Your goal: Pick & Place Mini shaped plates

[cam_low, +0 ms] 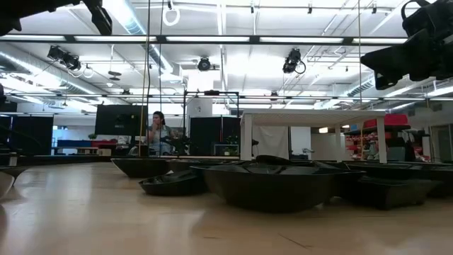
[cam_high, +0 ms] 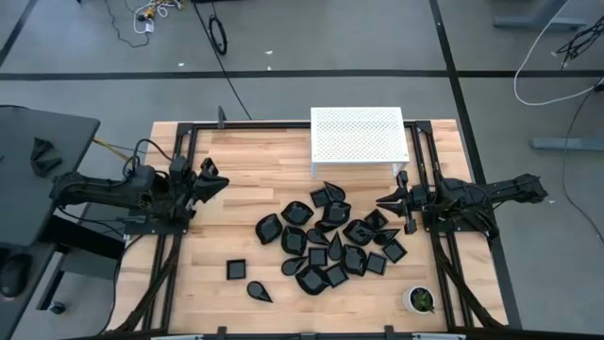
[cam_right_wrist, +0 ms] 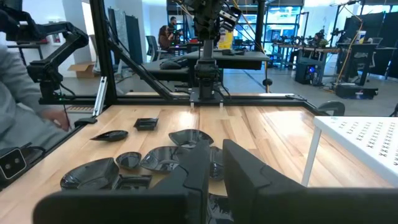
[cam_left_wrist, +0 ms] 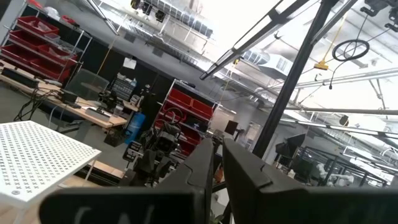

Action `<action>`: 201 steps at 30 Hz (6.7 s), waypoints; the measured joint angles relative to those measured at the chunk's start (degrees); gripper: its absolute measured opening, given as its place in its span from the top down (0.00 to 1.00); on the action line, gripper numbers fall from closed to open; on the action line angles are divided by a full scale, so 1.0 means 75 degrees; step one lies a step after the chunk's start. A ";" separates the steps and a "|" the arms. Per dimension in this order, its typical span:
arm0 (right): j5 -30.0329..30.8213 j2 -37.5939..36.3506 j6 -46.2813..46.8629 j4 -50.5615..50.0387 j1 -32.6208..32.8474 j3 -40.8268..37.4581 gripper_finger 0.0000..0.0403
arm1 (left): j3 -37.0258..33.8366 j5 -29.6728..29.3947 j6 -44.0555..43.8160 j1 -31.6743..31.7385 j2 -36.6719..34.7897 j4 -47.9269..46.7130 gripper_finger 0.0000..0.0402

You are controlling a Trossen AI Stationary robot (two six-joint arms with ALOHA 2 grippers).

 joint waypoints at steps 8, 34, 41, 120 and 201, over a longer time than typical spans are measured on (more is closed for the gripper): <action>0.0002 0.0000 -0.0002 0.0000 -0.0002 0.0002 0.88 | 0.0001 -0.0002 -0.0001 0.0000 0.0000 0.0001 0.90; 0.0376 -0.0002 0.2500 0.1477 -0.0026 0.0002 0.88 | 0.0001 -0.0002 -0.0001 0.0000 0.0002 0.0001 0.90; 0.1571 0.0176 0.1658 0.3557 -0.0054 0.0002 0.88 | 0.0001 0.0000 0.0000 0.0001 0.0000 0.0001 0.90; -0.2603 0.9925 0.2492 -0.3119 -0.1647 0.4312 0.98 | 0.0000 0.0000 -0.0003 0.0001 0.0002 0.0001 0.90; -0.2812 1.0837 -0.0002 -0.4370 -0.7070 1.0307 0.70 | 0.0001 -0.0001 -0.0001 0.0000 0.0001 0.0001 0.90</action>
